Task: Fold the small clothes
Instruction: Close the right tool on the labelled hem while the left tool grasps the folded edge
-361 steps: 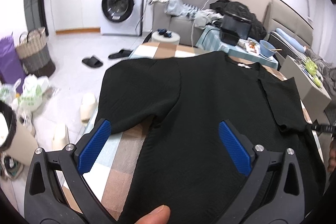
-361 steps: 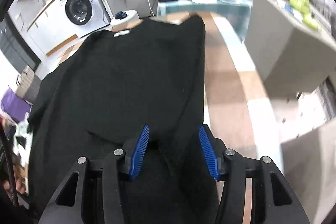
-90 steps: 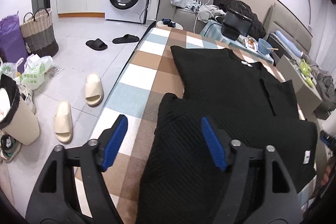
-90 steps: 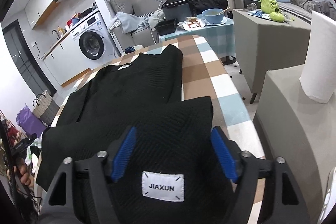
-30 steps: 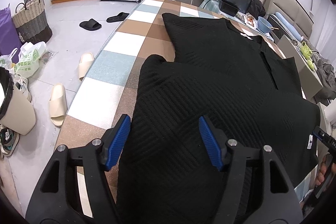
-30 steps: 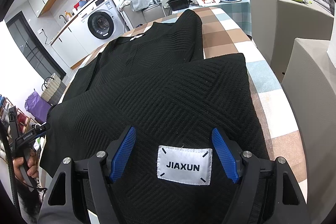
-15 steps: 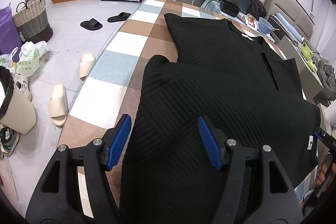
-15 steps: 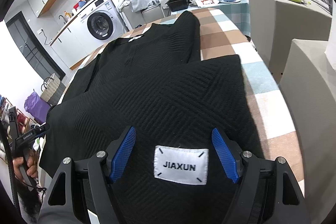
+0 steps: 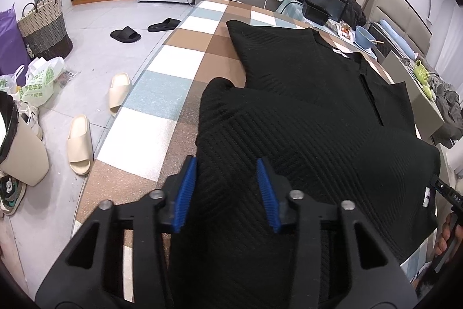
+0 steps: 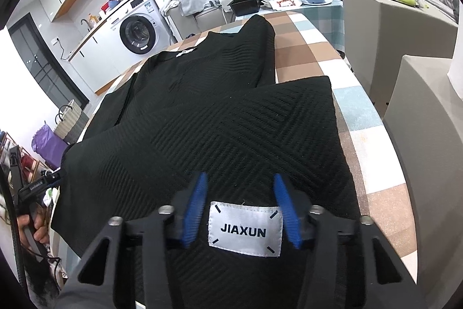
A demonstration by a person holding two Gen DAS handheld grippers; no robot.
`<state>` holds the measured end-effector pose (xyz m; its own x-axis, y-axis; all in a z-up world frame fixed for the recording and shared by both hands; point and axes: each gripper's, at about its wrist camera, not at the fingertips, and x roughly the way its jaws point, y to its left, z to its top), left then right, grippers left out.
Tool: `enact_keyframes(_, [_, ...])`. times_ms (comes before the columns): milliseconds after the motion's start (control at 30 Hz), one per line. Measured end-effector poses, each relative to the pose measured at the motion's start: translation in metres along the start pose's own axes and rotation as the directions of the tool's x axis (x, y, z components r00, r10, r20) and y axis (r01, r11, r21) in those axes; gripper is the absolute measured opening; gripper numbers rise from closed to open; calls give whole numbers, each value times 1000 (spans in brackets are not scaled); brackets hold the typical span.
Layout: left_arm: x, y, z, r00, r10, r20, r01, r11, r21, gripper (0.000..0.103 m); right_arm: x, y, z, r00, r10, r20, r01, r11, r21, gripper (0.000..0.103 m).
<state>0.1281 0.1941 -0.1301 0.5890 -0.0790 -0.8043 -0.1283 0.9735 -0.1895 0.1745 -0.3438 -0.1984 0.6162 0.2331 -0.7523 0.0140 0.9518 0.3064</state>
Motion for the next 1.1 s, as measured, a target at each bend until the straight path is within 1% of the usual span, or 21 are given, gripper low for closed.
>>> enact_keyframes(33, [0,1,0,1000,1,1,-1,1000,-3,34,-1,0,-1,1000,-1,1,1,1000,-1,37])
enact_keyframes(100, [0,3,0,1000,4,1,-4,1000,-7,30,-2,0,-1,1000,-1,5,1,1000,-6,25])
enact_keyframes(133, [0,3,-1,1000,5,1,-5,1000,-8,29,-3,0,0,1000,2,10,-2,1000,-8,22])
enact_keyframes(200, [0,5,-1,1000,7,2,-7,1000,-11,28,-4,0,-1,1000,3,17,-2,1000,-14,9])
enact_keyframes(267, [-1,6,-2,1000,6,4,-6,1000,-14,28,-7,2,0,999,9,32,-8,1000,-23,4])
enact_keyframes(367, [-1,7,-2,1000,9,6,-9,1000,-18,27,-13,2,2,998,20,60,-19,1000,-25,1])
enact_keyframes(400, [-1,8,-3,1000,9,5,-9,1000,-21,27,-16,2,3,997,36,67,-35,999,-22,1])
enact_keyframes(467, [-1,9,-3,1000,11,3,-10,1000,-26,27,-25,-1,3,991,93,92,-93,996,-6,1])
enact_keyframes(533, [-1,10,-4,1000,10,2,-10,1000,-25,27,-31,-4,2,988,110,107,-111,994,6,1])
enact_keyframes(600, [-1,11,-4,1000,8,-2,-8,1000,-23,27,-33,-7,1,989,102,108,-103,995,7,1])
enact_keyframes(633, [-1,12,-5,1000,4,-3,-4,1000,-22,27,-33,-8,0,991,85,107,-85,996,-1,1])
enact_keyframes(667, [-2,12,-5,1000,3,-4,-3,1000,-20,27,-32,-10,-1,992,71,103,-72,997,-1,2])
enact_keyframes(733, [-3,13,-6,1000,2,-2,-2,1000,-18,27,-27,-13,-2,995,69,67,-69,998,6,10])
enact_keyframes(767, [-3,14,-5,1000,-2,-3,2,1000,-18,27,-24,-14,-2,996,65,55,-66,998,11,20])
enact_keyframes(800, [-3,14,-5,1000,-6,-4,6,1000,-21,28,-22,-15,-2,997,59,48,-60,998,14,32])
enact_keyframes(867, [-5,15,-5,1000,-15,-2,15,1000,-23,28,-21,-17,-2,997,57,51,-58,998,20,41])
enact_keyframes(900, [-5,15,-5,1000,-17,1,17,1000,-22,28,-20,-19,-1,997,54,54,-55,998,24,41])
enact_keyframes(967, [-4,15,-3,1000,-12,1,12,1000,-19,32,-19,-23,1,998,41,52,-43,999,34,42])
enact_keyframes(1033, [-4,16,-2,1000,-14,2,14,1000,-22,37,-19,-28,5,998,22,60,-25,998,49,45])
enact_keyframes(1100, [-3,14,1,1000,-20,7,21,999,-26,43,-19,-34,10,998,4,68,-8,998,57,52])
